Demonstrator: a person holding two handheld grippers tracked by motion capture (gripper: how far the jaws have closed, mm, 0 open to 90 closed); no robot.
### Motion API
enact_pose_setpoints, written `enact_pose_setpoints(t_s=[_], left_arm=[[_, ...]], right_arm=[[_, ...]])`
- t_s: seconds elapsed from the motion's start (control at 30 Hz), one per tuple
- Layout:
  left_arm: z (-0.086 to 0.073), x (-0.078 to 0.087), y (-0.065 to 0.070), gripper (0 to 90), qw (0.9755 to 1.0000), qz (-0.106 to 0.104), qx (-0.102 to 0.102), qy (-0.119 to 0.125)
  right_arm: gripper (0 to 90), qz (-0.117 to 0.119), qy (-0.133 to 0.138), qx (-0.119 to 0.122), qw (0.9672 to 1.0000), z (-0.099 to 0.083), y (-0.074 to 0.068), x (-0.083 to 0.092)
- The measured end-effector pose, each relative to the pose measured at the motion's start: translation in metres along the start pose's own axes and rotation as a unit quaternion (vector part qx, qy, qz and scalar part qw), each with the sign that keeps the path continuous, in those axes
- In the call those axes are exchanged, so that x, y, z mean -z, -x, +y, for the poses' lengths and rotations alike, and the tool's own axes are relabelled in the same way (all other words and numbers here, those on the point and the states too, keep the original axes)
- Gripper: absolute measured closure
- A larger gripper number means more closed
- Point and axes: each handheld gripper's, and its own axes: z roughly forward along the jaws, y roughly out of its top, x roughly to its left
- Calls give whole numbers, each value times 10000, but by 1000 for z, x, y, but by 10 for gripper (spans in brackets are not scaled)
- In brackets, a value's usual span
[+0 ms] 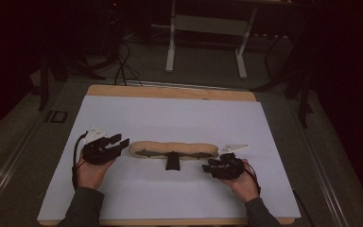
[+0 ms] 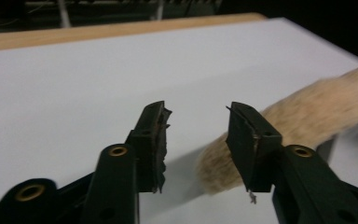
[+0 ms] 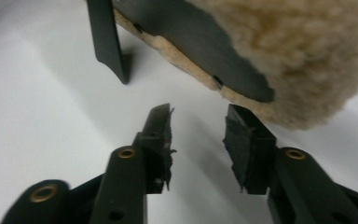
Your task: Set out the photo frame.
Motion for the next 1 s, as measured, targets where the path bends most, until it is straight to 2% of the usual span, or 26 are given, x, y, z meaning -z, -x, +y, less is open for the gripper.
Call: enact_pose_setpoints(t_s=[0.07, 0.17, 0.33, 0.43, 0.53, 0.8, 1.0], left_arm=[[-1, -4, 0, 650, 9999, 104, -7, -93], [-3, -6, 0, 725, 9998, 151, -15, -98], [-4, -7, 1, 834, 9998, 148, -151, -70], [-4, -8, 3, 872, 9998, 178, -125, -40], [-5, -9, 5, 897, 9999, 118, -82, -24], [-5, -13, 12, 900, 9995, 36, -307, -69], [-7, -13, 14, 900, 9993, 58, -357, -79]], right_arm=[[660, 1, 25, 50, 10000, 1, -2, 0], [707, 2, 147, 144, 9998, 1, -4, 0], [832, -183, 301, 274, 9990, 3, -8, 0], [858, -277, 342, 262, 9987, 4, -9, 0], [863, -368, 360, 236, 9984, 4, -9, -1], [866, -437, 456, 224, 9978, 4, -8, 0], [866, -529, 486, 179, 9973, 5, -8, -1]])
